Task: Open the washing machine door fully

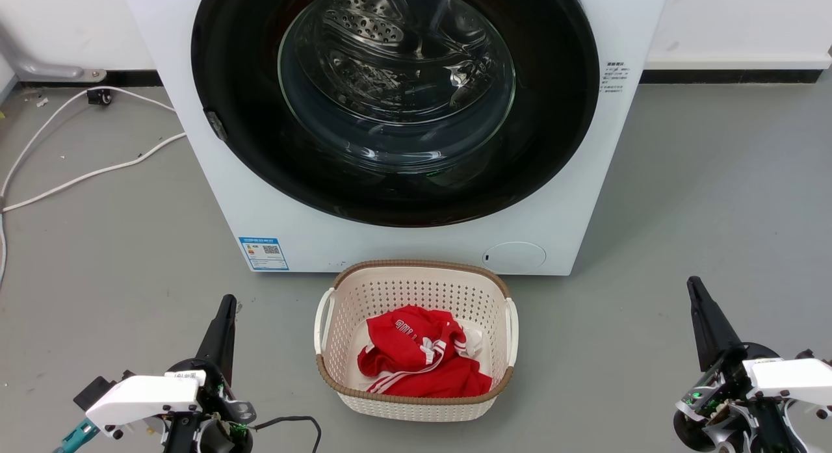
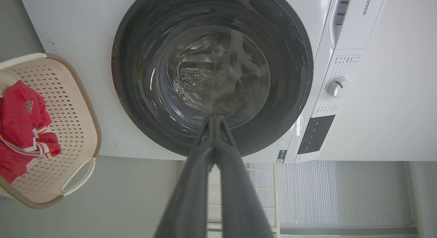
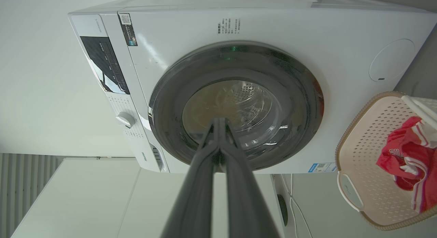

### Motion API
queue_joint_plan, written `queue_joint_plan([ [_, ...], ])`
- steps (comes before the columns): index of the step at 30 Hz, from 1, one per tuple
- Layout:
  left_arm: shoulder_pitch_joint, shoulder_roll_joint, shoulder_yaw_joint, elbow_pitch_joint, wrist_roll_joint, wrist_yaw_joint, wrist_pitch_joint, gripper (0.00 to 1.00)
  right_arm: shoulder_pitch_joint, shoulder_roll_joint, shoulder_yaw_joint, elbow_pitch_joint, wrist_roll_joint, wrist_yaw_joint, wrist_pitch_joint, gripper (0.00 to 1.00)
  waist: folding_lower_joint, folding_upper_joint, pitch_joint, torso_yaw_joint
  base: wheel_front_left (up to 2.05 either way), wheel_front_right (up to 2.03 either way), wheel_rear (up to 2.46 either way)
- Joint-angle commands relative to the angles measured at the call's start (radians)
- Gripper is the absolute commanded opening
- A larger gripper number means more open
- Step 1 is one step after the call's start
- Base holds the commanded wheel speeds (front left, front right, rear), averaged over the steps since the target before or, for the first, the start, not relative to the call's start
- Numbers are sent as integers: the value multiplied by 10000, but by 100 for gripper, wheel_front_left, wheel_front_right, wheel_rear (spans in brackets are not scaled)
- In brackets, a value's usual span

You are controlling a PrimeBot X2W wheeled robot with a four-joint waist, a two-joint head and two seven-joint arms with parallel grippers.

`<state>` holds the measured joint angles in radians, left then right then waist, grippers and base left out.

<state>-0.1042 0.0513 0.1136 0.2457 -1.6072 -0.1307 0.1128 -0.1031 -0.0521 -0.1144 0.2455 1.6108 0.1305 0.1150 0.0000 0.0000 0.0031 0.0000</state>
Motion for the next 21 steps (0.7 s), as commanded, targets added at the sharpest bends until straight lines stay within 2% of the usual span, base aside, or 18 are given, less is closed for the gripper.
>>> queue_joint_plan([
  [1,-101,-10,10,9,-18,0,10,0,-130,30,8,10,-6,5,-2,0,0,0,0,0,0,0,0],
  [11,-101,-10,10,9,-18,0,10,0,-130,30,8,10,-6,5,-2,0,0,0,0,0,0,0,0],
  [12,0,0,-1,-1,0,0,0,100,0,0,0,0,0,0,-1,100,0,0,0,0,0,0,0],
  [21,149,-19,-314,2,130,0,-341,100,227,8,235,-92,-106,0,-341,100,0,0,0,-15,0,0,0],
])
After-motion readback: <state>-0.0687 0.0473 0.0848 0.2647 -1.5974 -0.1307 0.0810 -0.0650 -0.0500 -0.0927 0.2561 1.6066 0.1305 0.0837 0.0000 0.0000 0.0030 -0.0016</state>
